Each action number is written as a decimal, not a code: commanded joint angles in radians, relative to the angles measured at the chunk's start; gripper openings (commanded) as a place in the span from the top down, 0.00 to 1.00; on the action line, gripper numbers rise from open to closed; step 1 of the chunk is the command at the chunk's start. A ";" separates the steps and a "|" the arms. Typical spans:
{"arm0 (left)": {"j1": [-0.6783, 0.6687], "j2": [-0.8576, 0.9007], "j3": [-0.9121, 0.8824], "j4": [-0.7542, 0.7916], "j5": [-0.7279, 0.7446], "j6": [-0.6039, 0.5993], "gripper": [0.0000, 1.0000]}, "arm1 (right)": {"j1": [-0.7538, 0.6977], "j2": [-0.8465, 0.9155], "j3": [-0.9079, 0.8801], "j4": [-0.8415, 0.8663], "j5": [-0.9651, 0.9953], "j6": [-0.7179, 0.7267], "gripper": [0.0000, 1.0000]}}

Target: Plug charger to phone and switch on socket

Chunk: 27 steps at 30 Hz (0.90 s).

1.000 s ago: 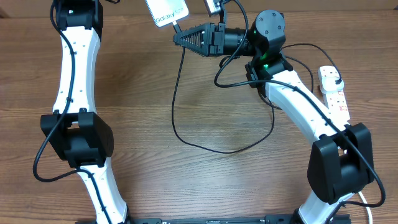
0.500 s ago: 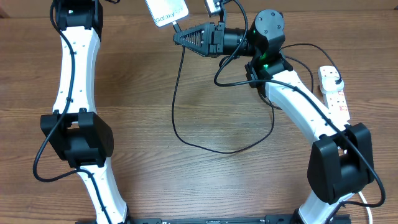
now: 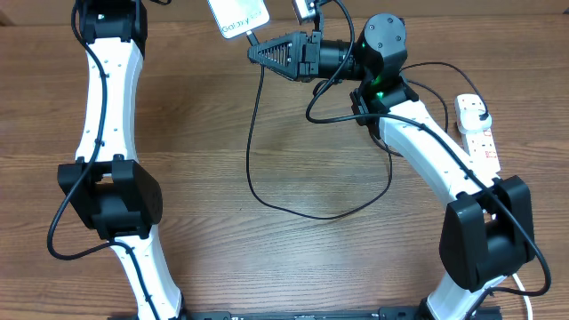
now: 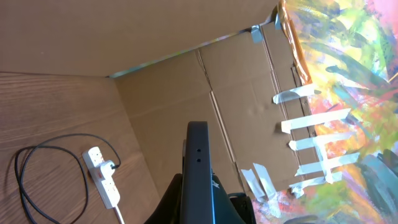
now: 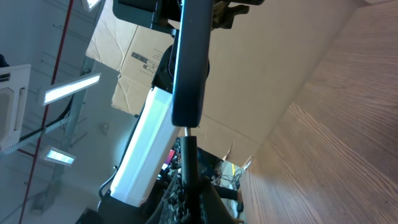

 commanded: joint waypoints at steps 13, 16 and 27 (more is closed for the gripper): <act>0.003 -0.013 0.015 0.005 0.064 0.010 0.96 | -0.022 -0.029 0.016 0.001 0.075 0.005 0.96; 0.004 -0.013 0.015 0.005 0.066 0.010 0.96 | -0.023 -0.029 0.016 0.000 0.081 0.005 0.96; 0.006 -0.013 0.015 0.005 0.076 0.010 0.96 | -0.034 -0.029 0.016 0.000 0.104 0.004 0.96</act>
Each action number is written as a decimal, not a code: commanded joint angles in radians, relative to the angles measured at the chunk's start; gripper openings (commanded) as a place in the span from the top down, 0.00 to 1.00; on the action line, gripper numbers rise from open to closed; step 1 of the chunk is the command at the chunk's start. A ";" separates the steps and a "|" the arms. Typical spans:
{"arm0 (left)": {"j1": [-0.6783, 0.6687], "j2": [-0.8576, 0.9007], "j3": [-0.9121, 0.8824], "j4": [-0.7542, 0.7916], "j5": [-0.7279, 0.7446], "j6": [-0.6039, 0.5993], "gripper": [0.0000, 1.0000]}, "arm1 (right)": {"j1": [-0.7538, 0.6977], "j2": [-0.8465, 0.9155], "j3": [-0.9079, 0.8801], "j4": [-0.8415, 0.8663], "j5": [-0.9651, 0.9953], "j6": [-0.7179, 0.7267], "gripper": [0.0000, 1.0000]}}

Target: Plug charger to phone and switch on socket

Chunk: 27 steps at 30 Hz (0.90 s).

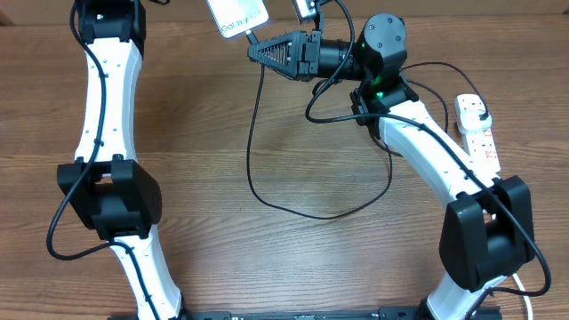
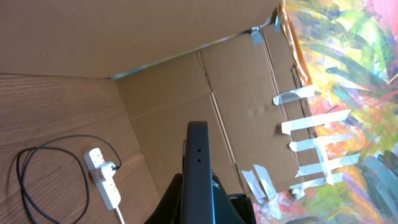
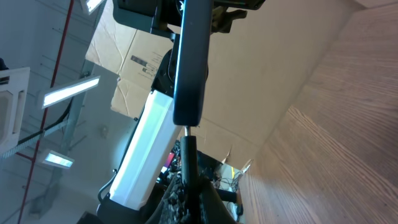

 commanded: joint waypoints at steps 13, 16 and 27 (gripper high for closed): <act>0.000 -0.013 0.015 0.004 0.018 0.012 0.96 | -0.056 -0.029 0.016 0.002 0.079 0.027 0.96; 0.001 -0.013 0.015 0.004 -0.019 0.012 0.96 | -0.057 -0.029 0.016 0.002 0.079 0.027 0.96; 0.020 -0.013 0.015 0.003 -0.077 0.011 0.96 | -0.060 -0.029 0.016 0.003 0.080 0.027 0.96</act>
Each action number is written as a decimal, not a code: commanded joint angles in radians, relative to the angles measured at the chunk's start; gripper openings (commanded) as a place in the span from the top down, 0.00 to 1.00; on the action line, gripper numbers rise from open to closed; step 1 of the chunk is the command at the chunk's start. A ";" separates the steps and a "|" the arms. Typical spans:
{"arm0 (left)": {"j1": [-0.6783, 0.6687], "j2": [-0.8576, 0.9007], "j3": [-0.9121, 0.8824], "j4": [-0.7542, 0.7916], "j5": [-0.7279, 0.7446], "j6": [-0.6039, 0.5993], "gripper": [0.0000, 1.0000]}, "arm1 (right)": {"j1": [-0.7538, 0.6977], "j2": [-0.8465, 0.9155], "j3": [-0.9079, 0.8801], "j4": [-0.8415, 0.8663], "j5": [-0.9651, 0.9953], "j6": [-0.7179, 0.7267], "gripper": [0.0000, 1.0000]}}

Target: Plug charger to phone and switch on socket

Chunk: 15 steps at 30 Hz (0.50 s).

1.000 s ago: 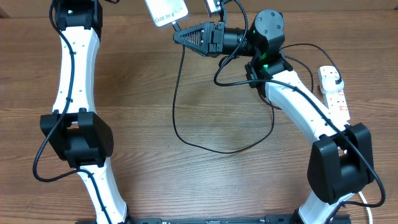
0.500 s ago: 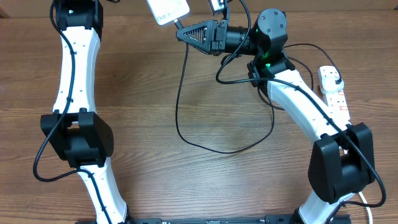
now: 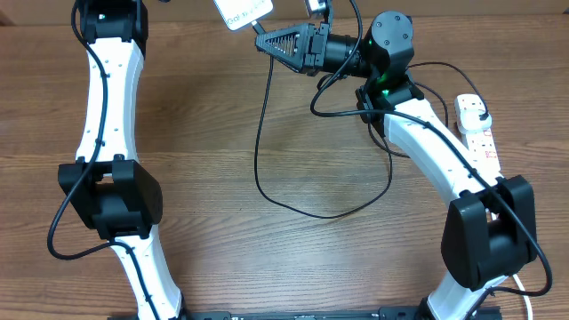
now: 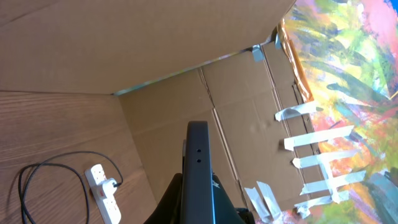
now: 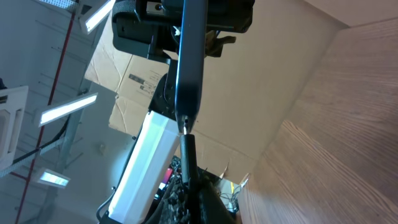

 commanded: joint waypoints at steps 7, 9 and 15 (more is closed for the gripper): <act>0.021 -0.013 0.015 0.005 0.001 0.005 0.96 | -0.034 -0.029 0.016 0.000 0.034 0.004 0.96; 0.023 -0.013 0.015 0.005 -0.007 0.005 0.96 | -0.034 -0.029 0.016 0.000 0.034 0.004 0.96; 0.034 -0.013 0.015 0.005 -0.026 0.004 0.96 | -0.034 -0.029 0.016 0.000 0.033 0.004 0.96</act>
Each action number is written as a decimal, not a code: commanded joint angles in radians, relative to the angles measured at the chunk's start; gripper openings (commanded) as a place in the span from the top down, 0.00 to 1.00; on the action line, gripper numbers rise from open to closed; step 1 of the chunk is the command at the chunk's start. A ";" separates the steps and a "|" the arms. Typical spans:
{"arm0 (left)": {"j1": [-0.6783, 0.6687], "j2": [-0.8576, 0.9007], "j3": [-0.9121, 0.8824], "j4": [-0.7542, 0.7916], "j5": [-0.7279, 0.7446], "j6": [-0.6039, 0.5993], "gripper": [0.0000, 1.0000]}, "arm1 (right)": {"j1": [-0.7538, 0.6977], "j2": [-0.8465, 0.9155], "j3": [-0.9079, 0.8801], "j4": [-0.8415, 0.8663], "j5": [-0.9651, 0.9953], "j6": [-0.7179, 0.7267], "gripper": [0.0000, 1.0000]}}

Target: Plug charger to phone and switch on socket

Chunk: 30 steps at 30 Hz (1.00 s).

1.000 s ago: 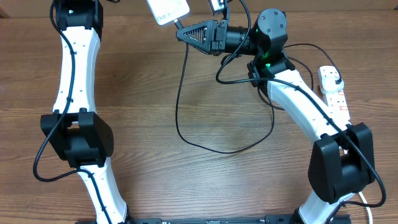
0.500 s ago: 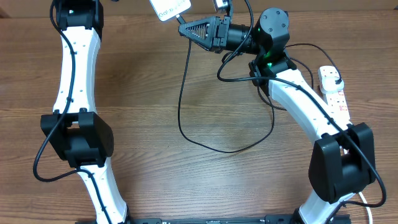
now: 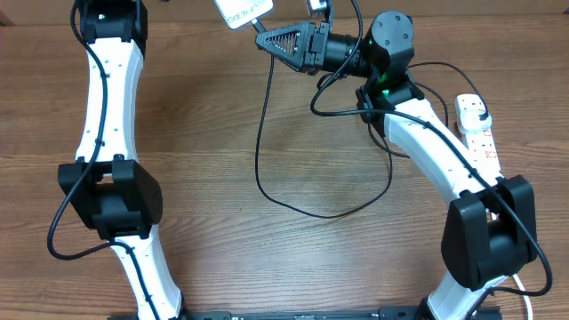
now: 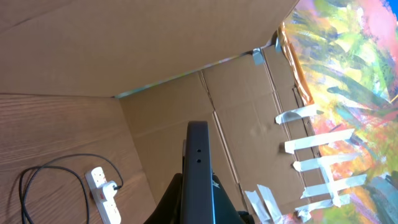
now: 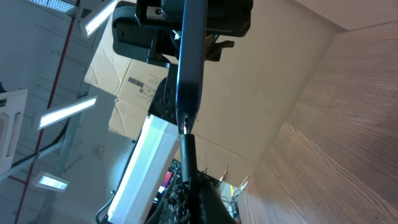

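Observation:
The phone (image 3: 242,11), white back up, is held high at the far edge, and my left gripper (image 4: 198,190) is shut on it. It appears edge-on as a black bar in the left wrist view and as the phone (image 5: 189,62) in the right wrist view. My right gripper (image 3: 267,37) is shut on the charger plug (image 5: 186,146), whose tip meets the phone's lower end. The black cable (image 3: 262,133) hangs from the plug and loops over the table to the white power strip (image 3: 476,133) at the right.
A white plug (image 4: 107,185) sits in the power strip. Cardboard walls (image 4: 155,56) stand behind the table's far edge. The left arm (image 3: 107,89) runs along the left side and the right arm (image 3: 427,142) crosses the right half above the cable loop.
Almost nothing has changed. Phone and plug have shifted very slightly, and the plug tip still meets the phone's lower end, with barely any metal showing.
At first the plug stood just below the phone with a short metal tip showing between them, and a moment later it was the same. Then phone and right gripper were a little farther back and right with the gap smaller. Now the plug sits against the phone.

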 commanded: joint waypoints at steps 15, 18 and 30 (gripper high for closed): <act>0.040 -0.013 0.015 0.006 -0.013 0.004 0.96 | -0.034 -0.029 0.016 -0.001 0.020 0.004 0.96; 0.037 -0.013 0.015 0.006 -0.016 0.004 0.96 | -0.034 -0.029 0.016 -0.001 0.019 0.004 0.96; 0.013 -0.013 0.015 -0.016 -0.060 0.005 0.96 | -0.013 -0.029 0.016 0.000 0.012 0.034 0.96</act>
